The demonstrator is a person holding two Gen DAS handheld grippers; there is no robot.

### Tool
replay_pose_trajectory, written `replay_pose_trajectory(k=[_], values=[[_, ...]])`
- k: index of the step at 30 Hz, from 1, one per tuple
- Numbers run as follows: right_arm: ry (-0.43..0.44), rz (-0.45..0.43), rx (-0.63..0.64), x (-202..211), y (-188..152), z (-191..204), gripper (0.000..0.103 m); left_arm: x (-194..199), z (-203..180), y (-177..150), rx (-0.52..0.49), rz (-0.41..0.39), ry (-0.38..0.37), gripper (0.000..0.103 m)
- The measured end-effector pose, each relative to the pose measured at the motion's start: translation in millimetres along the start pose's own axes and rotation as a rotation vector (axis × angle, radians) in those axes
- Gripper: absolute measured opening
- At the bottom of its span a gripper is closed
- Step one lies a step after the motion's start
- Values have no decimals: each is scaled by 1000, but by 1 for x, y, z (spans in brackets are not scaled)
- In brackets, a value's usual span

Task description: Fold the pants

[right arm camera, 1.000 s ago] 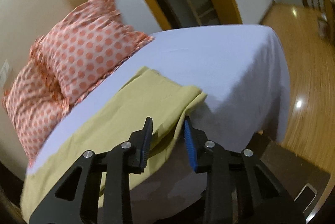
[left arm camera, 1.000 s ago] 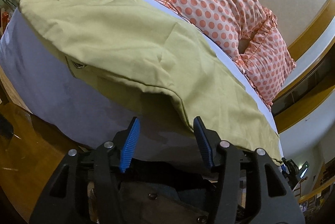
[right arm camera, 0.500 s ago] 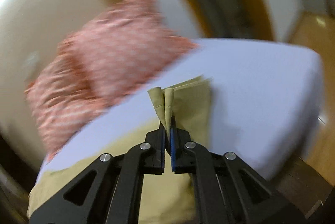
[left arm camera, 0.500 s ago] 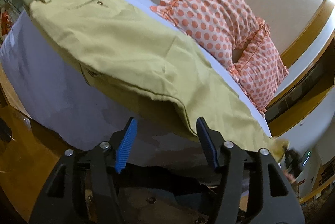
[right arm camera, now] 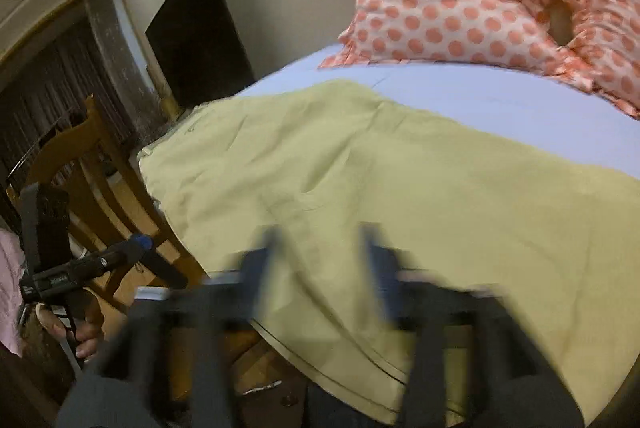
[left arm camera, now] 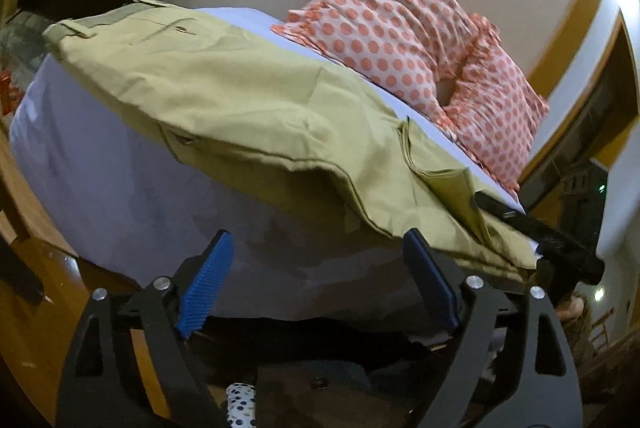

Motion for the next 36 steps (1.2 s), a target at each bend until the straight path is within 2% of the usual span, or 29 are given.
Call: replay_pose_trajectory(k=[3, 9, 16, 20, 23, 24, 26, 27, 29, 30, 32, 33, 34, 36], values=[[-27, -71, -62, 28, 7, -21, 80, -17, 2, -3, -11, 30, -7, 88], [-83, -77, -175, 34, 2, -61, 81, -44, 5, 8, 30, 39, -43, 88], [-72, -50, -199, 23, -5, -62, 82, -27, 31, 53, 184, -103, -83, 87], [-70, -41, -212, 18, -11, -64, 83, -6, 77, 90, 320, -215, 6, 83], [-64, -40, -224, 16, -13, -66, 84, -5, 120, 107, 458, -237, 55, 66], [-62, -40, -225, 17, -13, -65, 84, -7, 130, 109, 499, -234, 56, 51], [-61, -45, -222, 18, -13, -66, 85, -9, 145, 113, 552, -224, 61, 35], [-60, -51, -222, 20, -12, -67, 85, -11, 152, 113, 568, -208, 84, 22], [-60, -62, -226, 23, -11, -70, 85, -13, 155, 115, 592, -186, 87, 14], [-61, -67, -229, 26, -11, -72, 85, -12, 153, 118, 565, -170, 127, 12], [-68, -89, -243, 34, -9, -81, 85, -11, 125, 138, 358, -144, 300, 10], [-73, -99, -248, 37, -8, -85, 85, -10, 105, 151, 245, -145, 361, 10], [-86, -119, -259, 45, -5, -93, 85, -10, 74, 167, 110, -150, 406, 10], [-115, -159, -287, 59, -1, -109, 85, -16, 15, 187, -85, -162, 417, 10]])
Point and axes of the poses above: each gripper's, at about its wrist camera, not at the fingertips, and x roughly against the way its jaws point, z to its left, y to its top, the point moved 10 cm from there along -x, roughly the way its jaws point, and after that the axes turned 1 degree about -y, right-handed, at the moved point
